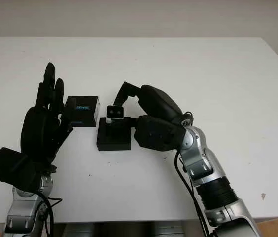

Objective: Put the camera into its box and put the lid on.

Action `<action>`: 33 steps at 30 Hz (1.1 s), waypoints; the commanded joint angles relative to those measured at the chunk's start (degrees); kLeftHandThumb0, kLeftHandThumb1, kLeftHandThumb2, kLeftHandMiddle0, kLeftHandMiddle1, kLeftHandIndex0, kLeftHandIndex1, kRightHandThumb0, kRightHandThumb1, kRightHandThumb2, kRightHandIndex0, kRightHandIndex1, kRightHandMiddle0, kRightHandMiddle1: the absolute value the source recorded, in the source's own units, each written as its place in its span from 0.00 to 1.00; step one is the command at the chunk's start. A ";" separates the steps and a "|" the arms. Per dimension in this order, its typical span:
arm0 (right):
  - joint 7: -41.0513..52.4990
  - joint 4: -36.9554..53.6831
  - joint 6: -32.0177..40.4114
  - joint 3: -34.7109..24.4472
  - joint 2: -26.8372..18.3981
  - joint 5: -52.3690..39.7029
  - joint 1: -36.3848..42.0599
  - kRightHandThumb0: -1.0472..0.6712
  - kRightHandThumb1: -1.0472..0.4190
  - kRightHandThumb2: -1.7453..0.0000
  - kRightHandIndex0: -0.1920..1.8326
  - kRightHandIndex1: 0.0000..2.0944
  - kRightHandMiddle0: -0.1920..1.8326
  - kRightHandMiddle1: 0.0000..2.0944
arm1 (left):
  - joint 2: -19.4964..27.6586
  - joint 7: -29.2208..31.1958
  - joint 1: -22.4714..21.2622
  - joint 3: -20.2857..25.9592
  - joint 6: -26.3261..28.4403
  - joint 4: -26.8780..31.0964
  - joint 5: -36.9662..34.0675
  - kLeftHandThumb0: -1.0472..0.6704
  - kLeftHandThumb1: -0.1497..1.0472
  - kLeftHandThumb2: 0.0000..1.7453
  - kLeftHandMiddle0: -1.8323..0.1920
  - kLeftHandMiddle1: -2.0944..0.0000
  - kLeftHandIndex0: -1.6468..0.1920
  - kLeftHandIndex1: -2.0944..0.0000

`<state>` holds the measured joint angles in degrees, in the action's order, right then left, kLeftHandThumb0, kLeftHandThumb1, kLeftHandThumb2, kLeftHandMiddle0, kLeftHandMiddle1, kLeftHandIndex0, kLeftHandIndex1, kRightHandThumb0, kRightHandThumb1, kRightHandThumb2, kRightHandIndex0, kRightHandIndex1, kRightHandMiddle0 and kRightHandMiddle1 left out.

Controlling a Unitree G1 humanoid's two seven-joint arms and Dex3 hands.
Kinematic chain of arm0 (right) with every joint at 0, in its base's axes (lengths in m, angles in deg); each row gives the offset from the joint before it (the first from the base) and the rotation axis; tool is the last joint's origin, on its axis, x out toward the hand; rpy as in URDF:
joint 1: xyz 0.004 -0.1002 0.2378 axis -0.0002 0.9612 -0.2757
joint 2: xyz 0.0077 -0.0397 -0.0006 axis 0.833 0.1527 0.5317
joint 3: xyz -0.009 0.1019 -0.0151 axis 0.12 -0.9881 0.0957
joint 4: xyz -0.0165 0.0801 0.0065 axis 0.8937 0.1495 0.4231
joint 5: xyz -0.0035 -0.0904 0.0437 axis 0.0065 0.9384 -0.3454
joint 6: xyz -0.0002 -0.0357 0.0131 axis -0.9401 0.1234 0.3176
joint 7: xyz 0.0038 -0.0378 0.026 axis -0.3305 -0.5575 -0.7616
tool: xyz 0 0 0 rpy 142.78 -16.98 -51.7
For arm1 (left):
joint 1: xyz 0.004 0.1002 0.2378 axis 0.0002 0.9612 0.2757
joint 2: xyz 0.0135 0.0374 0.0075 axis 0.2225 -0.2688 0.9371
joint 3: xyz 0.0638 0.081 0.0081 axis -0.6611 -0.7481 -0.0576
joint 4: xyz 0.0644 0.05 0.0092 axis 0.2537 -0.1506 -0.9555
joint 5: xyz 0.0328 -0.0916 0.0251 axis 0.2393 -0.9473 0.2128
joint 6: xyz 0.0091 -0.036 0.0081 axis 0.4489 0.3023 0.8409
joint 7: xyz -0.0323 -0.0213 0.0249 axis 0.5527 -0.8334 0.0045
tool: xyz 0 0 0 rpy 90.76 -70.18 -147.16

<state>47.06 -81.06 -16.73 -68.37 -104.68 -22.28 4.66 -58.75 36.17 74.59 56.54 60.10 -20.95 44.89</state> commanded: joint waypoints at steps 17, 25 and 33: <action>-2.81 -4.60 -2.38 1.73 0.35 3.86 -0.68 0.33 0.00 0.97 0.26 0.02 0.29 0.83 | 0.16 -0.13 -0.07 0.06 -0.04 0.74 0.60 0.20 1.00 0.22 0.94 0.97 0.94 0.97; -3.32 -5.57 -2.96 2.38 0.49 4.47 -0.68 0.34 0.00 0.97 0.25 0.02 0.28 0.86 | 0.16 -0.15 -0.15 0.09 0.33 0.88 0.54 0.20 1.00 0.23 0.94 0.97 0.94 0.98; -3.22 -5.44 -3.25 3.13 0.31 5.50 -0.65 0.33 0.00 0.96 0.25 0.02 0.28 0.86 | 0.01 -0.22 -0.12 0.14 0.09 0.78 0.72 0.20 1.00 0.23 0.94 0.97 0.94 0.97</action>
<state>44.09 -86.69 -19.29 -65.49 -104.43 -16.79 4.58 -58.71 36.13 74.58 56.55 60.40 -20.95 45.50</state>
